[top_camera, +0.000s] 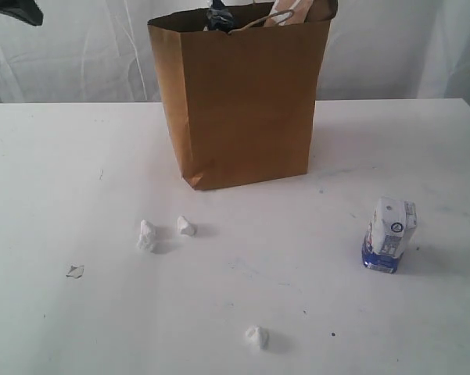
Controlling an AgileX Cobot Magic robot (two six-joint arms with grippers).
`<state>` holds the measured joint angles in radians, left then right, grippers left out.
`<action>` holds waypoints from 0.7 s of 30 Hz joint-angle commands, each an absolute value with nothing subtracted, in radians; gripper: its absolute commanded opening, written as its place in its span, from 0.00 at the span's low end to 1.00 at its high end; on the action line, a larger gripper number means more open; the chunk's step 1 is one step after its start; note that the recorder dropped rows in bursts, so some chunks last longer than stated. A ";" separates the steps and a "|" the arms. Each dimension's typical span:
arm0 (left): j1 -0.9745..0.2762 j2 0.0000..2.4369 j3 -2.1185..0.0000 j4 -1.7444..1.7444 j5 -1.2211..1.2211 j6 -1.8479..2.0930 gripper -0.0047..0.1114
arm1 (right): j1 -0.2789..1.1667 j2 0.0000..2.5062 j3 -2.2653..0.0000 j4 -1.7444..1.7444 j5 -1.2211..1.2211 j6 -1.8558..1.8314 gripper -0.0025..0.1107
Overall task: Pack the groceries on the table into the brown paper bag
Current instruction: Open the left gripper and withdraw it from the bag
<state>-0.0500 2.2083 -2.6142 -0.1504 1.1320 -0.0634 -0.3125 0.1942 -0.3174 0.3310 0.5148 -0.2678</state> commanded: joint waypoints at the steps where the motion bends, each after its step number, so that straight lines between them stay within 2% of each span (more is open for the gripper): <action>1: -0.141 2.147 -2.618 0.006 1.195 -0.133 0.04 | -0.288 0.165 -0.313 0.339 0.495 -0.263 0.02; 8: -0.194 2.034 -2.618 0.000 1.203 -0.098 0.04 | -0.279 0.149 -0.313 0.339 0.500 -0.263 0.02; 16: -0.129 1.802 -2.559 -0.104 1.221 0.000 0.04 | -0.279 0.149 -0.313 0.339 0.501 -0.263 0.02; 18: -0.129 1.733 -2.436 -0.104 1.221 0.000 0.04 | -0.279 0.149 -0.313 0.339 0.501 -0.263 0.02; 21: -0.129 1.564 -2.072 -0.092 1.136 0.037 0.04 | -0.279 0.149 -0.313 0.339 0.511 -0.263 0.02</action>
